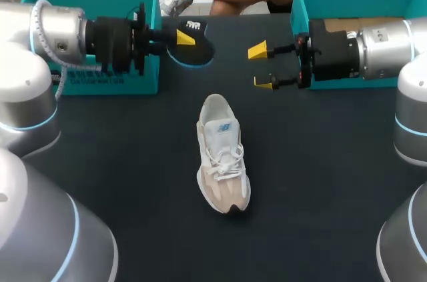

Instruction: Take the shoe out of the shoebox, open the shoe tongue, remove and reinsert the insole, then place the shoe into the shoebox

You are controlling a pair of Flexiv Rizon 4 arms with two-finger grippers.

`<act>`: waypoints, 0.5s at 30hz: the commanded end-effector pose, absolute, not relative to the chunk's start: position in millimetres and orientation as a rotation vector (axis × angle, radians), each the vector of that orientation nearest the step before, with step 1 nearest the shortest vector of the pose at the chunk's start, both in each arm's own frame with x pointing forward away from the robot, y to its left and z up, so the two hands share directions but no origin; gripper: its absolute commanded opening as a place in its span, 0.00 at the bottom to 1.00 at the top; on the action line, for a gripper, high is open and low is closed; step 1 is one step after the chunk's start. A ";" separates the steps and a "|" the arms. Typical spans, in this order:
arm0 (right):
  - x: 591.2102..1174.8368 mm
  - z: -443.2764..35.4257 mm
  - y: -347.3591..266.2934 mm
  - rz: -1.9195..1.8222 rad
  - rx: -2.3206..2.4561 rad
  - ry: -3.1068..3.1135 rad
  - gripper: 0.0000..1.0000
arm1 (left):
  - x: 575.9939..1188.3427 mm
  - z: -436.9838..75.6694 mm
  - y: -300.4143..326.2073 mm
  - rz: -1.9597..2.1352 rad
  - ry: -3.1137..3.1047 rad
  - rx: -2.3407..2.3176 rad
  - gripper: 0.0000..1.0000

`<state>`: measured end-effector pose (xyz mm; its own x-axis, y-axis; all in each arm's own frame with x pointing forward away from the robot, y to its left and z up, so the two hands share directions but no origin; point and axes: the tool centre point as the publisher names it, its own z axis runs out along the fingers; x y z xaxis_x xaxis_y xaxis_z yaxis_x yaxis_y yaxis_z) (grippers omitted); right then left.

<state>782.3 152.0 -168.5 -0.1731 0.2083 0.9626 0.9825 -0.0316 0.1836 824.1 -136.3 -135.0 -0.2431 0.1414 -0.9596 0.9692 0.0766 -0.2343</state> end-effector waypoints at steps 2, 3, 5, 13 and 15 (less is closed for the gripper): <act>782.1 -169.4 153.8 -1.279 -1.312 -1.473 1.00 | 821.1 -137.2 -137.9 -1.103 1.316 1.340 0.00; 782.1 -169.4 153.8 -1.279 -1.312 -1.473 1.00 | 820.8 -138.5 -139.0 -1.107 1.320 1.328 0.00; 782.1 -169.4 153.8 -1.279 -1.312 -1.473 1.00 | 820.8 -138.5 -139.0 -1.107 1.320 1.328 0.00; 782.1 -169.4 153.8 -1.279 -1.312 -1.473 1.00 | 820.8 -138.5 -139.0 -1.107 1.320 1.328 0.00; 782.1 -169.4 153.8 -1.279 -1.312 -1.473 1.00 | 820.8 -138.5 -139.0 -1.107 1.320 1.328 0.00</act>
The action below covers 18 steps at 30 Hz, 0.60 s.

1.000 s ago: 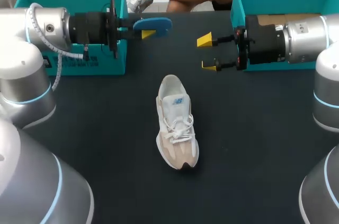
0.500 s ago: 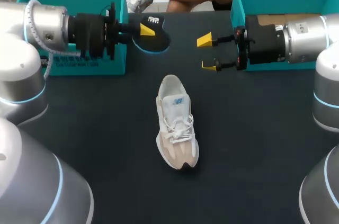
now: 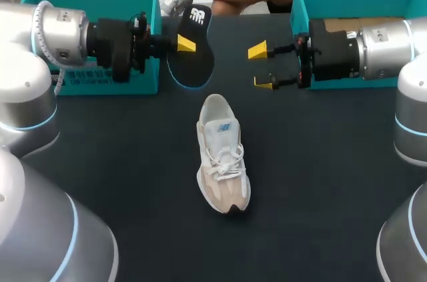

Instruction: Take the shoe out of the shoebox, open the shoe tongue, remove and reinsert the insole, then place the shoe into the shoebox

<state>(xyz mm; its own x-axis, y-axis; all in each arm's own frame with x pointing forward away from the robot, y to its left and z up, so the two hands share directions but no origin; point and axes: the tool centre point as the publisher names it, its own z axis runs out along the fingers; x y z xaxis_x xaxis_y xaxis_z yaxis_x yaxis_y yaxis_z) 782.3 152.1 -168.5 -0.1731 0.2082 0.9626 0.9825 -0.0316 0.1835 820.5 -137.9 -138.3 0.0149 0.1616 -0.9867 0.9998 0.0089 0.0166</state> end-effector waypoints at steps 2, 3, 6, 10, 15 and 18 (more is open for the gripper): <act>782.1 -169.4 153.8 -1.279 -1.312 -1.473 1.00 | 820.8 -138.5 -139.0 -1.107 1.320 1.328 0.00; 782.1 -169.4 153.8 -1.279 -1.312 -1.473 1.00 | 820.8 -138.5 -139.0 -1.107 1.320 1.328 0.00; 782.1 -169.4 153.8 -1.279 -1.312 -1.473 1.00 | 820.8 -138.5 -139.0 -1.107 1.320 1.328 0.00; 782.1 -169.4 153.8 -1.279 -1.312 -1.473 1.00 | 820.3 -141.0 -140.3 -1.087 1.323 1.344 0.00; 782.8 -168.9 156.0 -1.279 -1.314 -1.471 1.00 | 815.3 -145.3 -144.6 -1.081 1.208 1.347 0.00; 785.6 -169.2 160.8 -1.276 -1.313 -1.468 1.00 | 813.6 -146.7 -146.7 -1.084 1.160 1.326 0.00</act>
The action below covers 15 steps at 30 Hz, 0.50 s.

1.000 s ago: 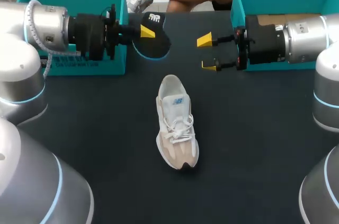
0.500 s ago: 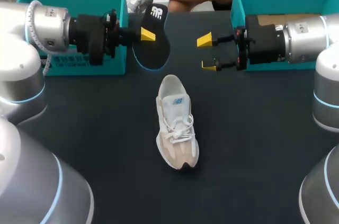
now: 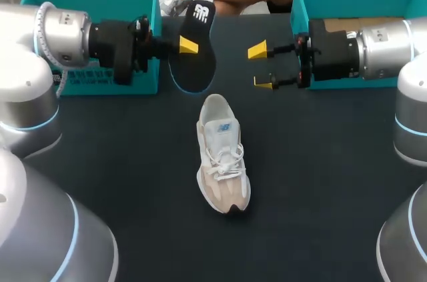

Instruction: Take the shoe out of the shoebox, open the shoe tongue, remove and reinsert the insole, then place the shoe into the shoebox

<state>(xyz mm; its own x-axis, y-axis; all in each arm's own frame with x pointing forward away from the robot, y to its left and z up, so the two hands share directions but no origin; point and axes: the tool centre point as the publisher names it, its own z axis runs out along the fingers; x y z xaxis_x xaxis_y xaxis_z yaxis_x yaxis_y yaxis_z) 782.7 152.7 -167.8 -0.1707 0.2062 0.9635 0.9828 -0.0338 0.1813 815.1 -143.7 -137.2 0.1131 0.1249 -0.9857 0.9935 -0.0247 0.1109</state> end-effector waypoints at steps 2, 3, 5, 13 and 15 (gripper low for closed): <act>787.6 -170.5 165.2 -1.265 -1.312 -1.467 1.00 | 814.2 -148.8 -147.6 -1.076 1.160 1.323 0.00; 788.3 -170.8 167.3 -1.265 -1.311 -1.469 1.00 | 814.4 -149.5 -148.7 -1.089 1.149 1.318 0.00; 789.9 -171.7 172.9 -1.263 -1.296 -1.469 1.00 | 815.5 -151.0 -151.4 -1.086 1.155 1.316 0.00; 794.8 -169.3 192.7 -1.254 -1.246 -1.502 1.00 | 821.0 -149.9 -164.1 -1.054 1.161 1.326 0.00; 794.7 -167.8 196.8 -1.252 -1.228 -1.510 1.00 | 823.3 -150.3 -168.6 -1.015 1.176 1.320 0.00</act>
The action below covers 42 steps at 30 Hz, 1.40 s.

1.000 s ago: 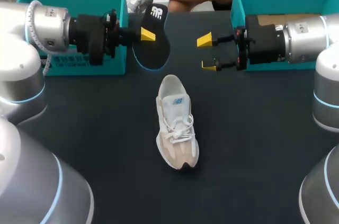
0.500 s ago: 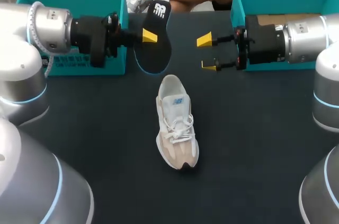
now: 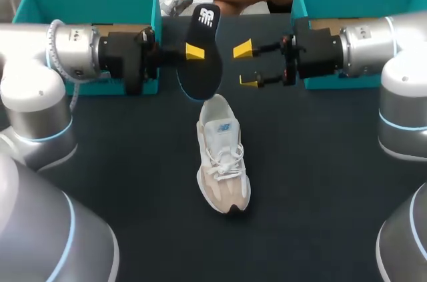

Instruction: Take the shoe out of the shoebox, open the shoe tongue, remove and reinsert the insole, then place the shoe into the shoebox

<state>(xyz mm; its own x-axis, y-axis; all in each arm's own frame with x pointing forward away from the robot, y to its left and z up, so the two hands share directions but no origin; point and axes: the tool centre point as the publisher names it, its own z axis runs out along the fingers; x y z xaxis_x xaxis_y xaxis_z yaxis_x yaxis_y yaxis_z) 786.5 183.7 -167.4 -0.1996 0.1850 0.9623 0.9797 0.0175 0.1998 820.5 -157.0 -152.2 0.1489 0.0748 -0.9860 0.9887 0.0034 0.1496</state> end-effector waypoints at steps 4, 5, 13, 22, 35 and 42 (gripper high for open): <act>793.9 -166.5 200.7 -1.248 -1.211 -1.513 1.00 | 829.6 -152.9 -173.1 -0.980 1.190 1.317 0.00; 793.9 -166.2 201.4 -1.246 -1.207 -1.514 0.97 | 830.8 -153.6 -174.0 -0.981 1.187 1.318 0.00; 795.7 -167.1 206.7 -1.241 -1.178 -1.511 0.76 | 838.3 -158.3 -181.0 -0.959 1.193 1.330 0.00; 797.6 -170.9 212.2 -1.227 -1.157 -1.502 0.44 | 842.8 -159.7 -185.0 -0.957 1.196 1.327 0.00; 801.4 -171.1 215.4 -1.225 -1.125 -1.497 0.38 | 846.2 -163.0 -190.3 -0.959 1.200 1.303 0.00; 801.9 -171.1 215.9 -1.224 -1.117 -1.499 0.34 | 848.6 -163.2 -191.7 -0.949 1.206 1.292 0.00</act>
<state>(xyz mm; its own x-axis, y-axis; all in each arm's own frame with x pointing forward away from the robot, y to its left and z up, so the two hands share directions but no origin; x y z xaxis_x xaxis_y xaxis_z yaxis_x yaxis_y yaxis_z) 800.6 214.1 -170.5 -0.2134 0.1089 0.9709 0.9734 0.1088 0.2017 848.1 -188.0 -161.9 0.1660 0.1229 -0.9784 0.9803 0.0871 0.1772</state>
